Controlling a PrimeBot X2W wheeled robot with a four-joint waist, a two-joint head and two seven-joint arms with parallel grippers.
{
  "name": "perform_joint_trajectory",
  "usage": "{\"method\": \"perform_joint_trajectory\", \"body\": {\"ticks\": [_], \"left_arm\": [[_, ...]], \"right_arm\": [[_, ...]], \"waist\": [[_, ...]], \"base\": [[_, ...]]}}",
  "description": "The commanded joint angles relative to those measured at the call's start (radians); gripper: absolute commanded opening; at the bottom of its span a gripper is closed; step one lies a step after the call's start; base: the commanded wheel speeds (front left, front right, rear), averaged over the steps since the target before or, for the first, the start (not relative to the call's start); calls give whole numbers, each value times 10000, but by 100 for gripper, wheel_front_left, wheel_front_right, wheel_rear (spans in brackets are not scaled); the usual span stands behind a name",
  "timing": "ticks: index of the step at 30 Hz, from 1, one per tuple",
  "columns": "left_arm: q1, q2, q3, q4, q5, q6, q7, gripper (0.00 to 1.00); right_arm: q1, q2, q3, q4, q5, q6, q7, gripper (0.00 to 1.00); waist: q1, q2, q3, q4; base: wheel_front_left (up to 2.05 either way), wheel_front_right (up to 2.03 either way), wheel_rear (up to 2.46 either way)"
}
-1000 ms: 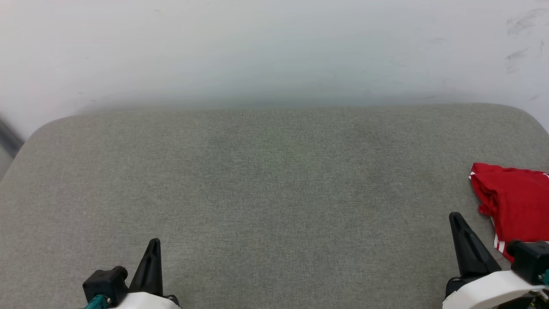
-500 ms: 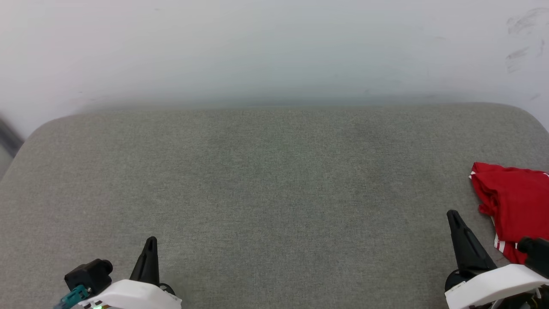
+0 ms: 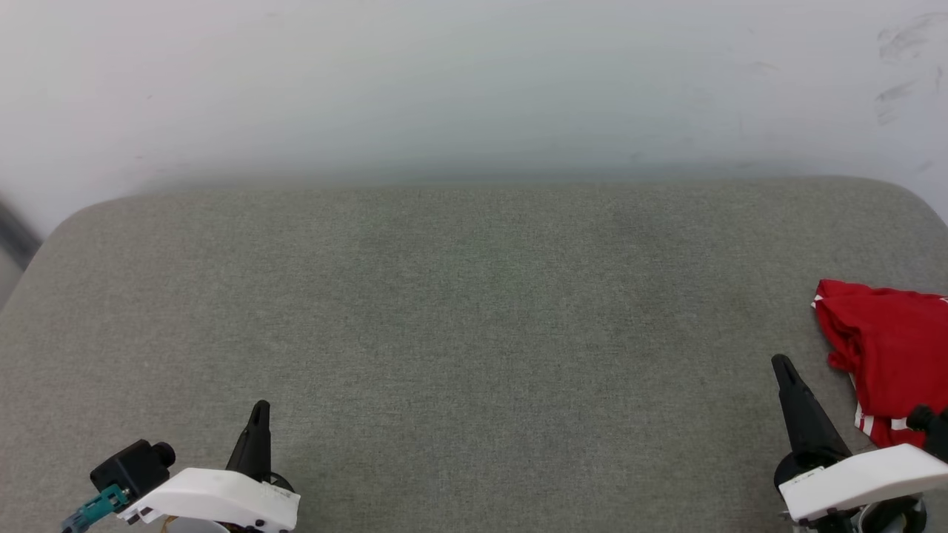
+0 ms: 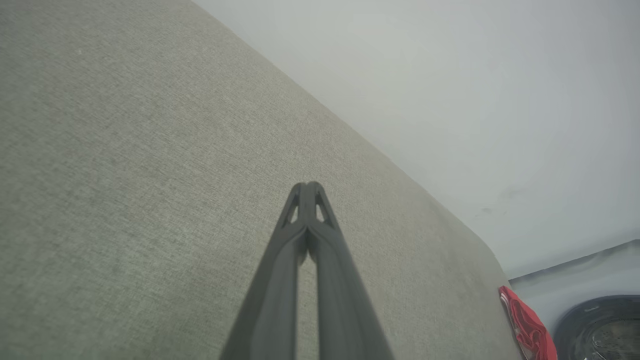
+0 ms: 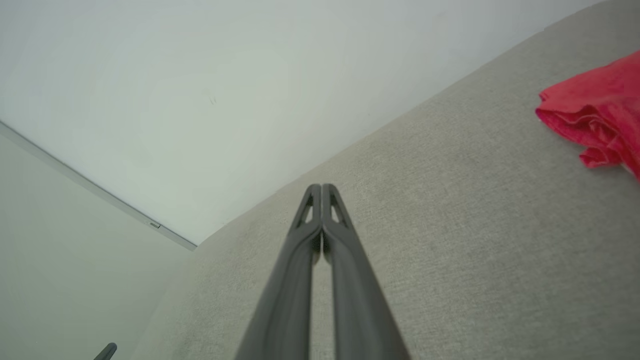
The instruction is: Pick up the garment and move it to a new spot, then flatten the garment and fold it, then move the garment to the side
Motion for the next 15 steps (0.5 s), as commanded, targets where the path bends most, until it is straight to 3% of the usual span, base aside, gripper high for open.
{"method": "perform_joint_trajectory", "body": {"ticks": [1,15], "left_arm": [[-319,-21,162,-62,-257,-117,61,0],[-522,-392,697,150,-1628,-594,494,0]], "right_arm": [[-273,-61,-37,-13,341,-1,4,0],[-553,-52,-109,489,2175,-1,66,0]], "waist": [[0,0,2,3],[0,0,26,28]], "base": [[0,0,0],[0,0,0]]}}
